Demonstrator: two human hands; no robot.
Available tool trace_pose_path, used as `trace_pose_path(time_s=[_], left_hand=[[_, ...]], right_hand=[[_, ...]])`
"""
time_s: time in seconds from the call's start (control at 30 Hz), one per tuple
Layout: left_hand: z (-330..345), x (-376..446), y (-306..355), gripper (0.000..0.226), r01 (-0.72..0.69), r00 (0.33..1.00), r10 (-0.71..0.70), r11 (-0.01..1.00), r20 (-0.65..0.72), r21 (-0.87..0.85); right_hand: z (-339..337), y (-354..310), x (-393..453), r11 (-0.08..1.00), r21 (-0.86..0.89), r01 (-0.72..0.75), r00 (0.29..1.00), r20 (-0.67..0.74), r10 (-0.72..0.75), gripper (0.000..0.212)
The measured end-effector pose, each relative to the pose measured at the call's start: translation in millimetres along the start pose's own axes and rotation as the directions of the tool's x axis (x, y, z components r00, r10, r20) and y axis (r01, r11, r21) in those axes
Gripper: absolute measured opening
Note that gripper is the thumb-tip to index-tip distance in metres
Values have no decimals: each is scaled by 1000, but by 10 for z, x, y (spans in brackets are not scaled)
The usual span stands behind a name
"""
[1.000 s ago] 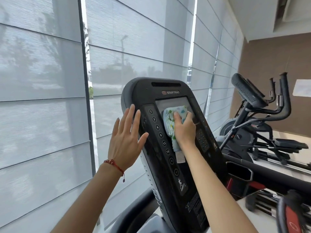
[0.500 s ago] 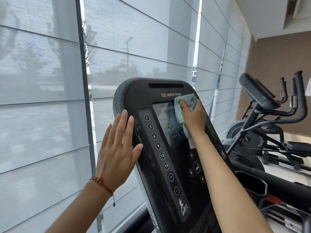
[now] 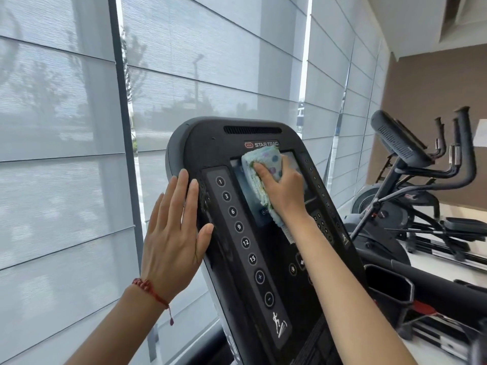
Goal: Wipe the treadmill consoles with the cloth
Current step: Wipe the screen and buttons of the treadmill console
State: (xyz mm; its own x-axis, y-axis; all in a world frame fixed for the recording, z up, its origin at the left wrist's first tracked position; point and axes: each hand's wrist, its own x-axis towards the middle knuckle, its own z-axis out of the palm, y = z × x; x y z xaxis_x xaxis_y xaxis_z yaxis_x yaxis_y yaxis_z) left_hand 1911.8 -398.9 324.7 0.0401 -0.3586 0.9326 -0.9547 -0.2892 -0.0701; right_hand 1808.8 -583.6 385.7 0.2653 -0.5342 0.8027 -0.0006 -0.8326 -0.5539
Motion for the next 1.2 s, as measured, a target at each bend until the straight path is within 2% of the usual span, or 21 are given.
trace_pose_path(time_s=[0.2, 0.3, 0.43, 0.6, 0.73, 0.83, 0.93, 1.07, 1.2], left_hand=[[17, -4, 2, 57, -16, 1000, 16, 1000, -27, -6], [27, -7, -1, 56, -22, 999, 22, 1000, -39, -15], [37, -1, 2, 57, -18, 999, 18, 1000, -43, -16], [50, -2, 21, 58, -4, 999, 2, 999, -53, -33], [61, 3, 25, 58, 1, 998, -3, 999, -66, -39], [65, 2, 29, 57, 5, 997, -9, 999, -79, -44], [59, -2, 34, 57, 7, 996, -10, 999, -85, -38], [71, -2, 42, 57, 8, 996, -11, 999, -88, -33], [79, -2, 44, 56, 7, 995, -11, 999, -95, -38]], right_hand=[[-298, 721, 414, 964, -55, -259, 961, -119, 251, 45], [-382, 995, 532, 940, -80, -333, 936, -146, 319, 51], [-329, 997, 508, 933, -106, -345, 936, -115, 333, 52], [-212, 489, 120, 977, -77, -201, 979, 23, 204, 33], [-120, 140, -226, 996, -58, -72, 992, 98, 78, 43], [-104, 77, -315, 999, -42, -31, 991, 128, 36, 44], [-158, 230, -138, 994, -59, -91, 989, 111, 97, 38], [-330, 715, 175, 962, -80, -260, 965, 11, 261, 44], [-460, 1076, 379, 920, -136, -367, 930, -40, 365, 49]])
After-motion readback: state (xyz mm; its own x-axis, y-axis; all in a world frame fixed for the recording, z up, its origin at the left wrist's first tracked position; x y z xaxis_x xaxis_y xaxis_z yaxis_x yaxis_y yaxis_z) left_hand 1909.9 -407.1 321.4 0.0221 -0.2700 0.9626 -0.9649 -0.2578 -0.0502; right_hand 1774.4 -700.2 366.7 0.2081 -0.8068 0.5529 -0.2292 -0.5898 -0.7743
